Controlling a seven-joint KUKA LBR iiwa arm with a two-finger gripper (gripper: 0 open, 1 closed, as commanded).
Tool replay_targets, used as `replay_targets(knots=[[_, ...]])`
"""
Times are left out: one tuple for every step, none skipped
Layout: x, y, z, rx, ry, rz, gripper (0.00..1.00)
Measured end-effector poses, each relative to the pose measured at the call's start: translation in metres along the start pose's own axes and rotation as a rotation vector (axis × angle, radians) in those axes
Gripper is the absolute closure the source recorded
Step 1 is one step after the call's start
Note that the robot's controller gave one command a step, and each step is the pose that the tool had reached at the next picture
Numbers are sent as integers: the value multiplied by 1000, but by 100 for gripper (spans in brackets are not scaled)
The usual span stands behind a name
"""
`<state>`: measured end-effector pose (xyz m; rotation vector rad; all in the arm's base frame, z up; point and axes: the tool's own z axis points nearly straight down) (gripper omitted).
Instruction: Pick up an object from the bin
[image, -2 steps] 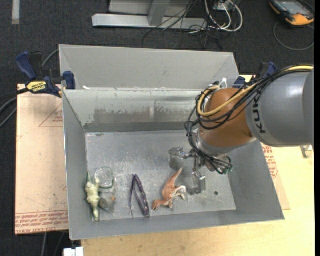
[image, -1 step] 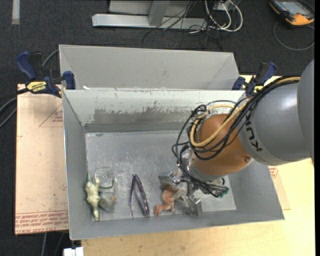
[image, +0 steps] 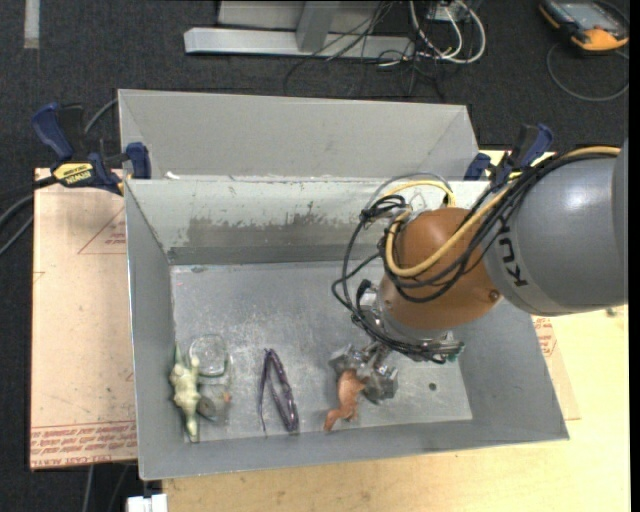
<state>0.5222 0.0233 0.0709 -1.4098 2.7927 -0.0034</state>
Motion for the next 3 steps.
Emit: replay_targets(knots=[[0, 0, 0, 0, 0, 0, 100], [0, 0, 0, 0, 0, 0, 100], [0, 0, 0, -1, 0, 0, 100]])
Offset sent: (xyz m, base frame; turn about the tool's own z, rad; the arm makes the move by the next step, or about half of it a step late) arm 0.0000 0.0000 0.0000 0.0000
